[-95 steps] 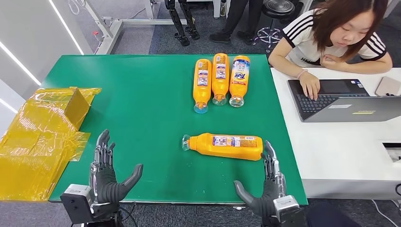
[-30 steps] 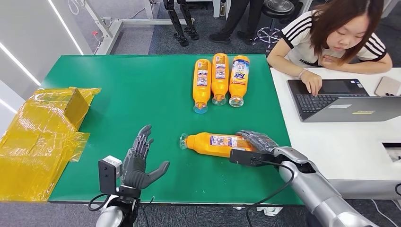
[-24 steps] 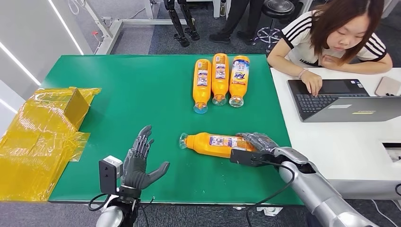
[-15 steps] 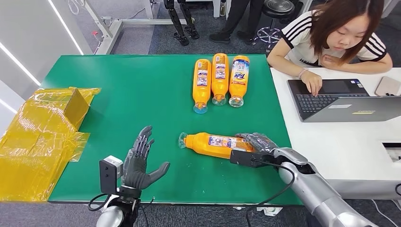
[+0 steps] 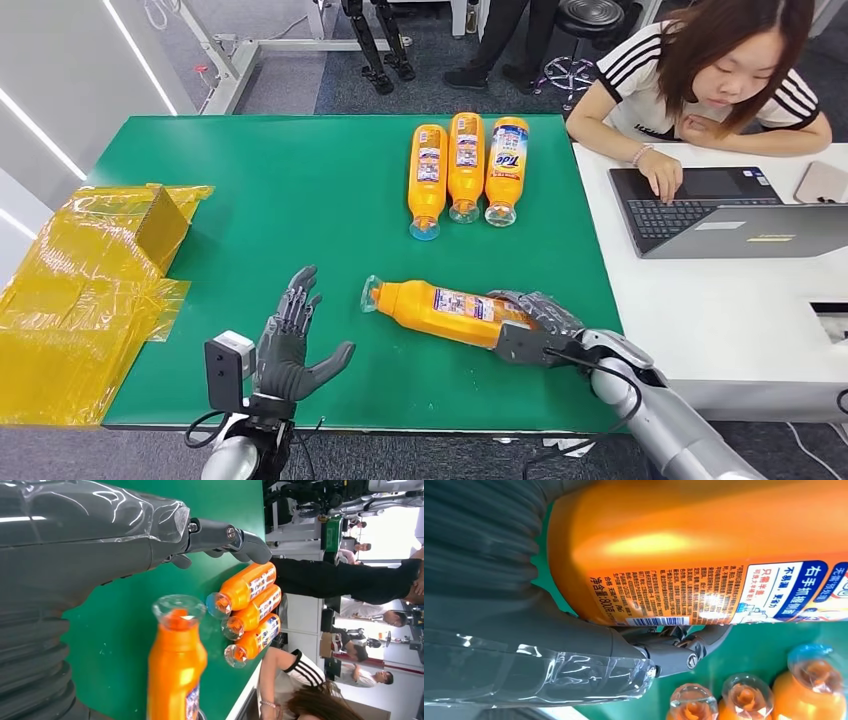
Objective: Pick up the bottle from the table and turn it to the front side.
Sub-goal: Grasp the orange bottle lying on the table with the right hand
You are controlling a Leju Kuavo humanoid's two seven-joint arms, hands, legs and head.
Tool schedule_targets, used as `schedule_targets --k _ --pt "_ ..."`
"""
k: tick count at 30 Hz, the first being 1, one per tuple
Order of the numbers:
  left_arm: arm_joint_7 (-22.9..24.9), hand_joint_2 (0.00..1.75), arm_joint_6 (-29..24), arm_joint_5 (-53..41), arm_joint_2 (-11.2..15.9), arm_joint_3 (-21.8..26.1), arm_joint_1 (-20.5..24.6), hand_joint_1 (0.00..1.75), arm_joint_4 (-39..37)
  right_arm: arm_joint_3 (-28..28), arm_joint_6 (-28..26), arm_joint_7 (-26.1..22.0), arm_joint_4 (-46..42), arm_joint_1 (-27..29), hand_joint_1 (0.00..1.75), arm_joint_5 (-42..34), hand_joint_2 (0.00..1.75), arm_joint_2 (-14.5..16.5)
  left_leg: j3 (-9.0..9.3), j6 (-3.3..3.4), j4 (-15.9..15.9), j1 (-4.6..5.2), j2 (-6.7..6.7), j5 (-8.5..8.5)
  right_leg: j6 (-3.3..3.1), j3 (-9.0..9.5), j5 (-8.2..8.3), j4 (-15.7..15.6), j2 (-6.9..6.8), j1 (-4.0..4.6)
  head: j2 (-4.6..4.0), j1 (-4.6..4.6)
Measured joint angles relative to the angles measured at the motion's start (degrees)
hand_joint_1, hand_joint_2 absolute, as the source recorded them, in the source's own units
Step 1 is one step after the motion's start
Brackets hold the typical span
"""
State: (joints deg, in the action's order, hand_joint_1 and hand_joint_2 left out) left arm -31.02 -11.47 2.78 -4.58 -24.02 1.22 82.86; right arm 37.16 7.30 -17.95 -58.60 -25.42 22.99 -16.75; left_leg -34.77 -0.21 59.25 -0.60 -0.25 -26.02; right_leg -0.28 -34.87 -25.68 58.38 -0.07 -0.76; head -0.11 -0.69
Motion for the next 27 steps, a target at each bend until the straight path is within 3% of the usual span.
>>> schedule_targets --k 7,15,24,27 --pt "-1.2 1.75 -0.8 0.0 -0.1 0.0 0.2 0.0 -0.4 -4.7 -6.0 -7.4 -1.4 7.0 1.75 -7.7 1.75 5.1 0.01 -0.02 0.0 -0.02 0.03 -0.02 0.0 -0.04 -0.02 0.0 0.05 0.01 0.0 -0.01" --pt "-1.4 1.75 -1.8 -0.6 0.1 0.3 1.5 0.0 -0.4 -13.6 -10.1 -9.7 -8.7 15.4 1.75 -16.0 1.75 9.3 -0.03 -0.02 0.0 -0.01 -0.09 -0.01 0.03 -0.02 -0.06 0.0 -0.08 0.01 0.0 0.01" --pt "2.8 1.75 8.6 3.6 -0.9 0.5 7.6 0.0 -0.4 -18.8 -10.3 -11.7 -15.9 17.7 1.75 -15.3 1.75 15.6 -0.01 -0.02 0.0 -0.01 -0.05 0.04 -0.02 -0.04 -0.01 0.0 -0.03 0.0 0.0 -0.01" --pt "6.8 1.75 16.6 10.5 -1.7 0.4 11.7 0.0 -1.7 -18.7 -10.4 -12.8 -16.0 15.6 1.75 -13.5 1.75 17.5 -0.04 -0.03 0.0 -0.01 -0.04 0.14 -0.07 -0.06 0.07 0.1 -0.03 0.01 0.0 -0.01"
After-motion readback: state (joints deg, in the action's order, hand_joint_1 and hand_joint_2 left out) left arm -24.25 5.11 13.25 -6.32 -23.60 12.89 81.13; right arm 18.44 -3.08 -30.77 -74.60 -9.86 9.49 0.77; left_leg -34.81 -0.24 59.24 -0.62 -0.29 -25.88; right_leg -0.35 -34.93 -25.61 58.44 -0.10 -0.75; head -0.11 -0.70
